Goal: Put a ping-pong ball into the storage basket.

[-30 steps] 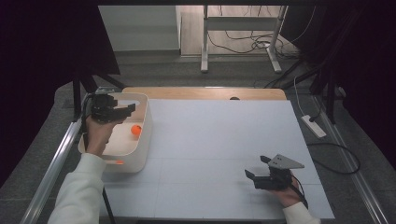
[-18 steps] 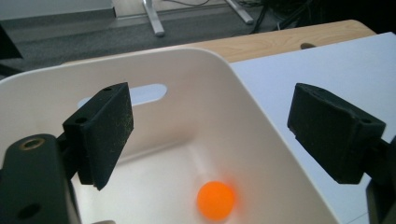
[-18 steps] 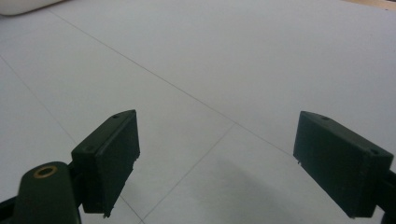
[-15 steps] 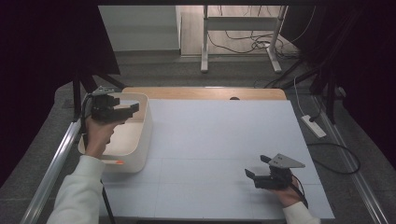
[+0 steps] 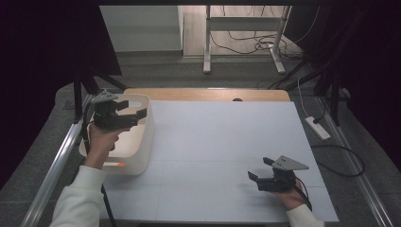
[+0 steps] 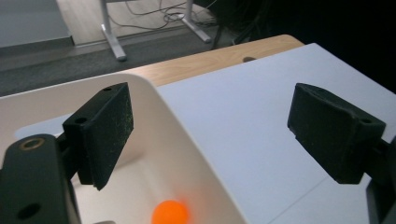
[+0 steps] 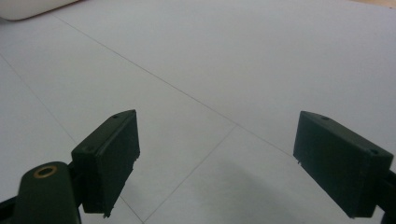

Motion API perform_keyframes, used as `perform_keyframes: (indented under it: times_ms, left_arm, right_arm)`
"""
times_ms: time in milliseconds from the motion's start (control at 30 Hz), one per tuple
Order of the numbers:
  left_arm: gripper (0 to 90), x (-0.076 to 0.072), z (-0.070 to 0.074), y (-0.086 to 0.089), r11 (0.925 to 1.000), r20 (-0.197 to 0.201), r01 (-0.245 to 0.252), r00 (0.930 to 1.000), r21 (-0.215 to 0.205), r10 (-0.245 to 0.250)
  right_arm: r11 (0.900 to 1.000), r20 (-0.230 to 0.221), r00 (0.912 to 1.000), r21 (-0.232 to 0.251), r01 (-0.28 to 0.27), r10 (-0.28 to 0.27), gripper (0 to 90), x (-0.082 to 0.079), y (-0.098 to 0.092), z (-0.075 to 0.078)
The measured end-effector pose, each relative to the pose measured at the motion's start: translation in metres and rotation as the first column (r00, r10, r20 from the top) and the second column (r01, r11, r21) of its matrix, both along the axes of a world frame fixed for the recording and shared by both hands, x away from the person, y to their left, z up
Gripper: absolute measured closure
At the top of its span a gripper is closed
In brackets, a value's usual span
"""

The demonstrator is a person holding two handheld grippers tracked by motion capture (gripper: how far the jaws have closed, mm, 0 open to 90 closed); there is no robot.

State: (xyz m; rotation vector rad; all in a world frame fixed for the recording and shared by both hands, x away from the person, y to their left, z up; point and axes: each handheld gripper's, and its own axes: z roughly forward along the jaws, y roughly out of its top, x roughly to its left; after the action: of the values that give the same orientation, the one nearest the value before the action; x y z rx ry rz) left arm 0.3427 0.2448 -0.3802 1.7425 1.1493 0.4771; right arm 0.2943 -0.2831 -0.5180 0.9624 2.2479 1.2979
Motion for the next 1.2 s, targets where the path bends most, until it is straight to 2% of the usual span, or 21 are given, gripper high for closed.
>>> perform_keyframes:
  times_ms: [267, 400, 600, 767, 933, 1000, 1033, 1133, 1200]
  left_arm:
    - [15.5, -0.017, 0.0, -0.017, 0.9979, 0.033, 0.062, 0.9976, -0.016, -0.061]
    - [15.9, -0.028, 0.0, -0.026, 0.9936, 0.054, 0.109, 0.9928, -0.032, -0.107]
    - [16.1, -0.041, -0.004, -0.043, 0.9865, 0.073, 0.162, 0.9845, -0.027, -0.16]
    - [16.1, -0.05, -0.01, -0.063, 0.9751, 0.083, 0.221, 0.9722, -0.018, -0.219]
    - [16.0, -0.056, -0.017, -0.078, 0.9576, 0.068, 0.287, 0.9559, -0.021, -0.285]
    - [16.3, -0.057, -0.018, -0.081, 0.9554, 0.067, 0.294, 0.9541, -0.025, -0.292]
    - [16.4, -0.059, -0.022, -0.085, 0.9493, 0.063, 0.313, 0.9483, -0.029, -0.311]
    - [16.9, -0.063, -0.026, -0.092, 0.9405, 0.059, 0.338, 0.9401, -0.035, -0.336]
    - [16.9, -0.067, -0.028, -0.099, 0.9308, 0.06, 0.364, 0.9302, -0.03, -0.362]
  right_arm:
    - [1.0, 0.006, 1.0, -0.006, -0.002, 0.002, 14.3, -0.002, 0.001, 0.001]
    - [1.0, 0.006, 1.0, -0.016, 0.0, 0.0, 14.3, -0.002, 0.001, 0.0]
    - [1.0, 0.005, 1.0, -0.014, 0.0, 0.0, 14.3, -0.002, 0.001, 0.0]
    - [1.0, 0.007, 1.0, -0.02, 0.001, -0.001, 14.3, -0.002, 0.001, 0.0]
    - [1.0, 0.007, 1.0, -0.019, 0.001, -0.001, 14.3, -0.002, 0.001, 0.0]
    - [1.0, 0.006, 1.0, -0.02, 0.002, -0.002, 14.3, -0.002, 0.001, 0.0]
    - [1.0, 0.007, 1.0, -0.021, 0.002, -0.002, 14.3, -0.002, 0.001, 0.0]
    - [1.0, 0.009, 0.9999, -0.023, 0.006, -0.005, 14.3, -0.004, 0.0, 0.001]
    - [1.0, 0.008, 0.9999, -0.025, 0.011, -0.011, 14.3, -0.004, 0.0, 0.001]
